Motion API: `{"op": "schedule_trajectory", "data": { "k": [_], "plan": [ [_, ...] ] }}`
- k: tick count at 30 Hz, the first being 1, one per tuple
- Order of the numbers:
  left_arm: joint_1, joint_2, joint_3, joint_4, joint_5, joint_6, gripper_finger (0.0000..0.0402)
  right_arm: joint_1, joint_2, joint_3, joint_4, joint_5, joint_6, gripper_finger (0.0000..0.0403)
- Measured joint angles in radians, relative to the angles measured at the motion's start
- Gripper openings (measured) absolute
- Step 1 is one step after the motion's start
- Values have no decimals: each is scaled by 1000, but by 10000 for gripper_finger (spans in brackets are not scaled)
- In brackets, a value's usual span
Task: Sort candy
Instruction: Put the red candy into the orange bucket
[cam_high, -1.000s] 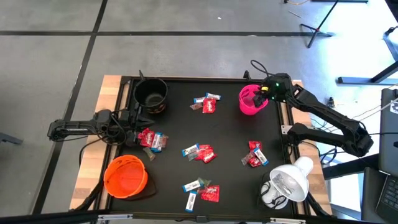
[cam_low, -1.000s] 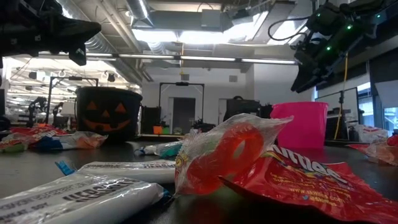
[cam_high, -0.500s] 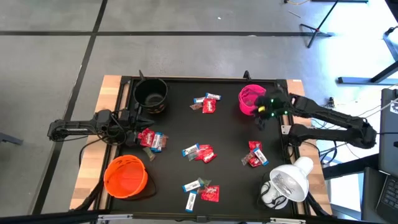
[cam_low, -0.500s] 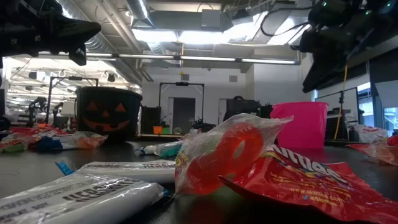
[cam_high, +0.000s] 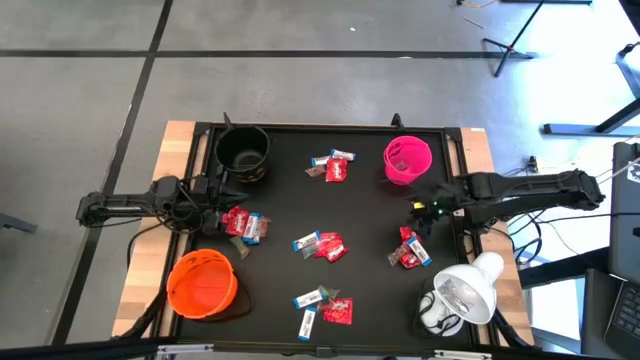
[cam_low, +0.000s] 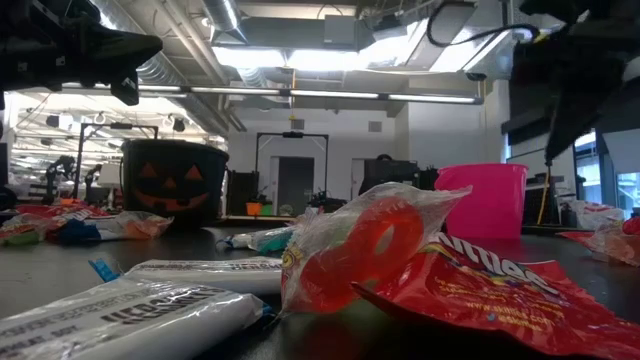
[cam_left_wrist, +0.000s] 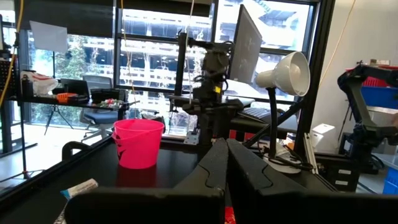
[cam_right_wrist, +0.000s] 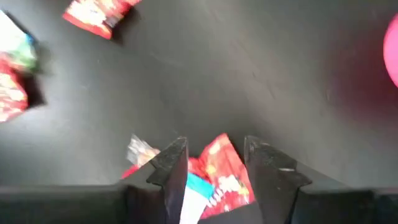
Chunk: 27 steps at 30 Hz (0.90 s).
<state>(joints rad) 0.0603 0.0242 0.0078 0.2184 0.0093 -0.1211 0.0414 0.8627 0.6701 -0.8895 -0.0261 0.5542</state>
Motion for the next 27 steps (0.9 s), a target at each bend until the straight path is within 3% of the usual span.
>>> {"op": "schedule_trajectory", "data": {
  "k": [6,15,27],
  "plan": [
    [0,0,0,0,0,0,0,58,129,0,-64,19,70,154],
    [0,0,0,0,0,0,0,106,342,0,-22,15,77,154],
    [0,0,0,0,-1,0,0,103,370,-140,142,-8,127,154]
  ]
}}
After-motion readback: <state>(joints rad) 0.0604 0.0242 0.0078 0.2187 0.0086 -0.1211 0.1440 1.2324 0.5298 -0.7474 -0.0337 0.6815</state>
